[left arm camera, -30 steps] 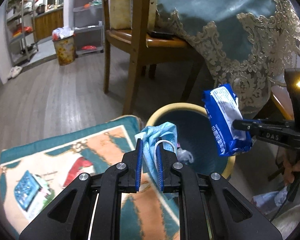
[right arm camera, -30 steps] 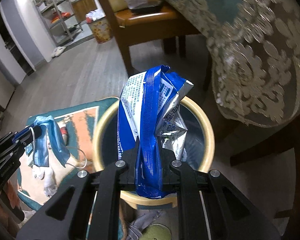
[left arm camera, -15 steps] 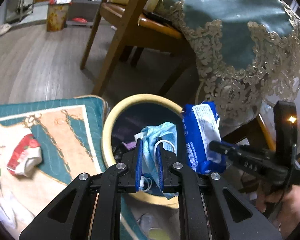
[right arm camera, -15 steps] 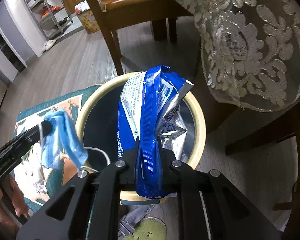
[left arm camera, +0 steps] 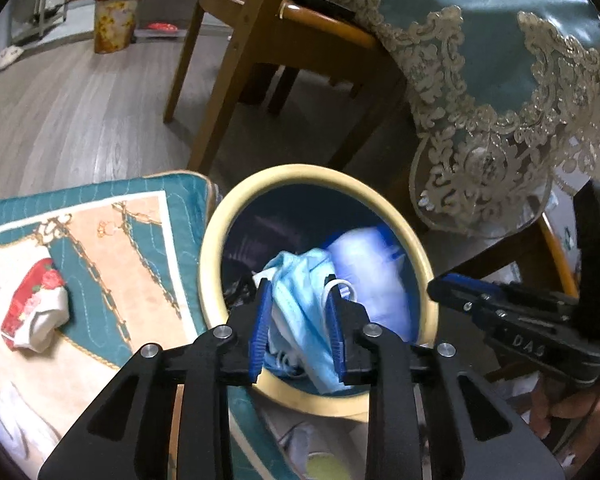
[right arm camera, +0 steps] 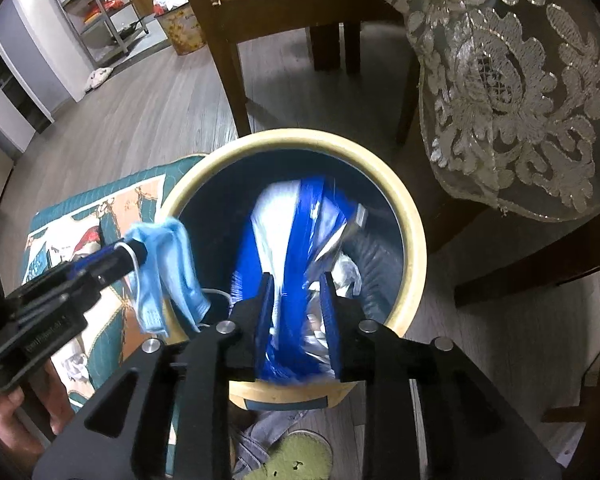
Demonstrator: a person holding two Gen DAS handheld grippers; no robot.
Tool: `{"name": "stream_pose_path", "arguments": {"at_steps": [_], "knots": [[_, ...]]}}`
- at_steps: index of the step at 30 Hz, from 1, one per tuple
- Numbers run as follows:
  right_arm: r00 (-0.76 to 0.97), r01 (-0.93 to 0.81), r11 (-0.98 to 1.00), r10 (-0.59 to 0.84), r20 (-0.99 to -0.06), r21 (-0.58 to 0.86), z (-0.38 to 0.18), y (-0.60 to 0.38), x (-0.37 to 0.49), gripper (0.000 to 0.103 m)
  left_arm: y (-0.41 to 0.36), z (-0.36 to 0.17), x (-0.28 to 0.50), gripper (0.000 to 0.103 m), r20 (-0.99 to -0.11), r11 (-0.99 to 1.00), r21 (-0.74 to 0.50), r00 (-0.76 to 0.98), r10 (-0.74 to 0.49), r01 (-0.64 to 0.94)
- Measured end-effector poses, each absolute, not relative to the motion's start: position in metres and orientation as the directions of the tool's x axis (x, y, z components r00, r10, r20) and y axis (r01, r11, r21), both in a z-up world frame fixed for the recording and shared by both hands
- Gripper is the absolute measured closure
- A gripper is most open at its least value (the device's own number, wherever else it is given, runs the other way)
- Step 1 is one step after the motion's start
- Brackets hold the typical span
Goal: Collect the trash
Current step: 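Move both tools over the wastebasket and open them to drop mask and bag, then return to the stool and grasp the red floral paper cup with the right tool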
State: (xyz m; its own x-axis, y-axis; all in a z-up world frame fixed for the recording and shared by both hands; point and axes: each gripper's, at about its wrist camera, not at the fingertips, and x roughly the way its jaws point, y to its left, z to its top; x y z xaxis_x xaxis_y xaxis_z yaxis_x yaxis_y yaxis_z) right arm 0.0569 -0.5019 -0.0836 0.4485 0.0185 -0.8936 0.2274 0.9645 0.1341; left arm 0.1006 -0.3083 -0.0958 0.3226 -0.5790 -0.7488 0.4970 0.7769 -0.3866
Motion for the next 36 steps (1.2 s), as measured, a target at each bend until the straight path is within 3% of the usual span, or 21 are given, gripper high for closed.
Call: {"name": "stream_pose_path", "arguments": {"at_steps": [5, 13, 19, 24, 26, 36], "knots": [[0.454, 0.224, 0.965, 0.021, -0.891, 0.137, -0.082, -0.501, 0.056, 0.074, -0.305, -0.090, 0.100, 0.066, -0.745, 0.783, -0.365, 0.346, -0.570, 0.504], [0.477, 0.226, 0.960, 0.036, -0.878, 0.162, -0.074, -0.496, 0.054, 0.073, -0.298, -0.081, 0.097, 0.066, -0.746, 0.787, -0.314, 0.374, -0.550, 0.531], [0.494, 0.200, 0.965, 0.048, -0.868, 0.168, -0.067, -0.482, 0.059, 0.060, -0.282, -0.067, 0.094, 0.064, -0.738, 0.794, -0.274, 0.411, -0.535, 0.542], [0.525, 0.179, 0.968, 0.058, -0.849, 0.177, -0.057, -0.465, 0.064, 0.036, -0.264, -0.052, 0.091, 0.047, -0.727, 0.812, -0.197, 0.474, -0.497, 0.550], [0.533, 0.169, 0.970, 0.060, -0.844, 0.175, -0.053, -0.458, 0.067, 0.033, -0.254, -0.045, 0.089, 0.039, -0.719, 0.821, -0.166, 0.503, -0.480, 0.546], [0.550, 0.131, 0.974, 0.083, -0.831, 0.184, -0.042, -0.424, 0.079, 0.021, -0.208, -0.029, 0.091, 0.023, -0.712, 0.861, -0.088, 0.573, -0.406, 0.500]]}}
